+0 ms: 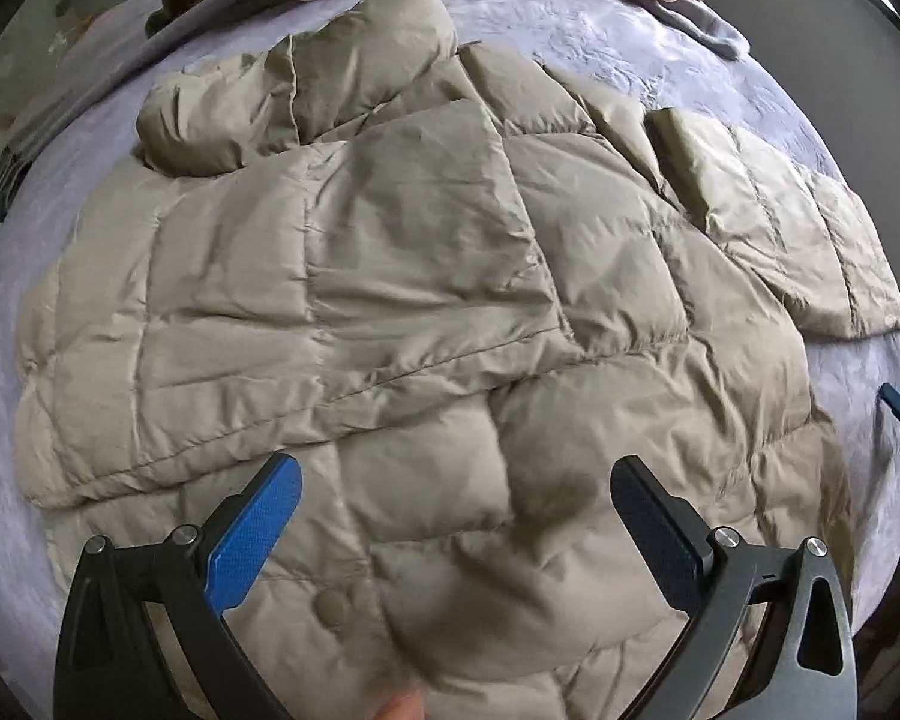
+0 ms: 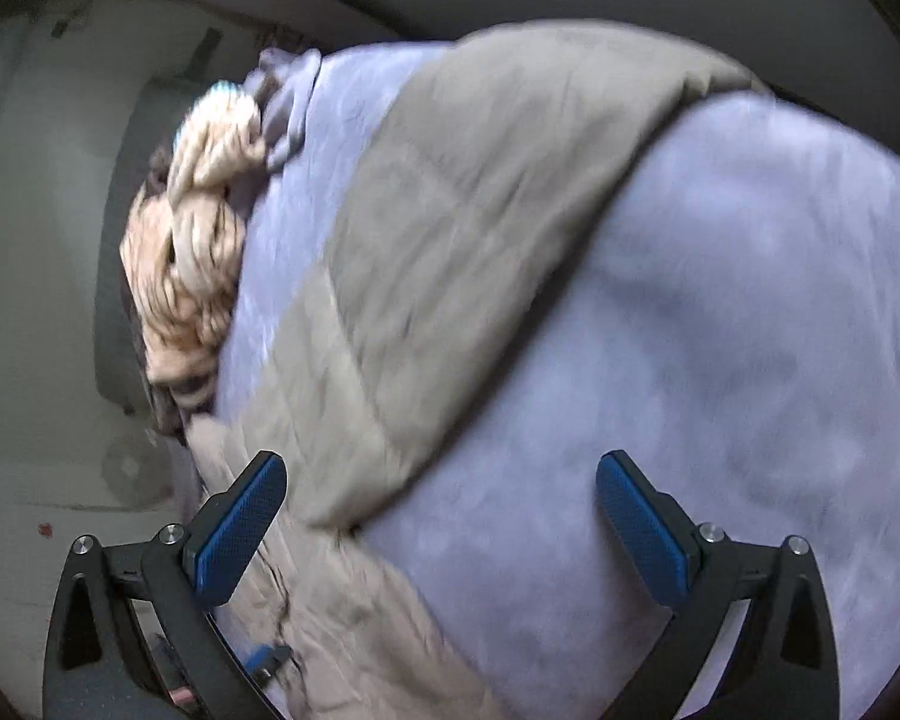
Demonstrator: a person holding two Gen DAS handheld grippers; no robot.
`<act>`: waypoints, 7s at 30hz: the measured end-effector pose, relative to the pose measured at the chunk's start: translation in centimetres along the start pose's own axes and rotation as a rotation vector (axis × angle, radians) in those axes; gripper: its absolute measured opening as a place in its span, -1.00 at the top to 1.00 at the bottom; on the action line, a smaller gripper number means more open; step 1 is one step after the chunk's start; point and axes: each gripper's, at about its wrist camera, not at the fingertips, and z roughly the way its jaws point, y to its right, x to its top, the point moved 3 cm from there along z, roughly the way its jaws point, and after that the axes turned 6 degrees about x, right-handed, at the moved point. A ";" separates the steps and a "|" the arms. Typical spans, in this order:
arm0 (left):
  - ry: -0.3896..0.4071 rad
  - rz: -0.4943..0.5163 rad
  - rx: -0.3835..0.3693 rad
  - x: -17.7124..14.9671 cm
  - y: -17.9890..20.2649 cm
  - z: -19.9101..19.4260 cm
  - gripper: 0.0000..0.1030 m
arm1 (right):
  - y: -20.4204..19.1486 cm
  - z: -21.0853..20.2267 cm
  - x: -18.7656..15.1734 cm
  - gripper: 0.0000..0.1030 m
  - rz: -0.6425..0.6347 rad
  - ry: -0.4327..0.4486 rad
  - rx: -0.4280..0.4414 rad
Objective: Fold large clothes
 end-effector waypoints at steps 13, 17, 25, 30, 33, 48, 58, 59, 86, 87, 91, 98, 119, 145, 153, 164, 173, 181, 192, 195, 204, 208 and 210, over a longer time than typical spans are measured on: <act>-0.005 -0.044 -0.032 0.1 1.9 0.4 -1.00 | 2.6 1.2 8.6 -1.00 0.207 0.117 0.234; -0.004 -0.047 -0.065 1.0 3.2 0.6 -1.00 | 2.8 1.5 9.7 -0.87 0.289 0.134 0.310; 0.067 -0.065 -0.034 1.4 0.8 -1.3 -1.00 | 0.9 1.5 9.7 0.86 0.279 0.118 0.393; 0.120 -0.098 0.005 1.9 -2.2 -2.0 -1.00 | -5.3 1.0 8.5 0.86 0.045 0.080 0.359; 0.139 -0.125 0.016 2.0 -4.4 -2.4 -1.00 | -11.3 1.8 6.0 0.86 -0.180 0.033 0.292; 0.165 -0.246 0.087 0.1 -15.7 -1.4 -1.00 | -25.0 17.7 -18.4 0.86 -0.925 -0.307 0.042; 0.137 -0.268 0.069 -1.0 -18.5 0.6 -1.00 | -20.6 23.7 -21.9 0.82 -0.773 -0.457 -0.096; 0.140 -0.269 0.058 -0.9 -18.5 0.7 -1.00 | -20.7 23.5 -21.6 0.77 -0.751 -0.460 -0.094; 0.253 -0.534 -0.414 0.1 -26.7 -1.3 -1.00 | -31.3 22.8 -26.6 0.75 -0.923 -0.404 0.135; 0.251 -0.542 -0.439 0.2 -26.8 -1.2 -1.00 | -31.1 23.5 -28.1 0.75 -0.953 -0.438 0.115; 0.209 -0.563 -0.547 0.4 -26.4 0.0 -1.00 | -28.6 26.1 -32.7 0.57 -0.999 -0.576 0.009; 0.138 -0.522 -0.573 1.8 -23.4 2.5 -1.00 | -22.6 21.8 -28.7 -0.20 -0.802 -0.558 -0.024; 0.188 -0.367 -0.431 2.6 -18.7 1.9 0.80 | -11.5 14.1 -10.1 0.90 -0.203 -0.185 0.084; 0.258 -0.257 -0.145 4.5 -18.8 1.8 0.58 | -11.0 19.0 -6.6 0.41 -0.098 -0.240 0.141; 0.217 -0.224 -0.104 5.5 -18.2 6.0 0.58 | -12.4 22.2 -6.3 0.83 -0.350 -0.261 -0.085; 0.250 -0.226 -0.082 2.0 -19.1 0.7 0.57 | -13.0 14.9 -8.7 0.78 -0.400 -0.141 -0.110; 0.168 -0.232 -0.074 -1.2 -18.3 3.3 0.57 | -11.9 13.6 -14.2 0.78 -0.551 -0.210 -0.189; 0.159 -0.230 -0.045 -1.8 -18.3 3.6 0.57 | -10.3 15.5 -14.6 0.91 -0.578 -0.247 -0.247; 0.080 -0.251 0.008 -3.8 -17.8 -0.3 0.57 | -11.6 11.7 -16.6 0.81 -0.560 -0.290 -0.265; 0.067 -0.252 0.016 -4.5 -17.2 -1.2 0.57 | -11.4 11.2 -17.4 0.81 -0.561 -0.321 -0.285; 0.057 -0.298 0.052 -6.0 -16.6 -3.7 -1.00 | -11.8 9.1 -18.9 0.81 -0.543 -0.364 -0.287; 0.066 -0.337 0.066 -6.7 -16.2 -5.2 -0.99 | -12.2 8.3 -19.2 0.81 -0.554 -0.383 -0.284; 0.051 -0.352 0.069 -7.1 -16.0 -5.4 -0.99 | -12.4 8.0 -19.5 0.81 -0.560 -0.386 -0.285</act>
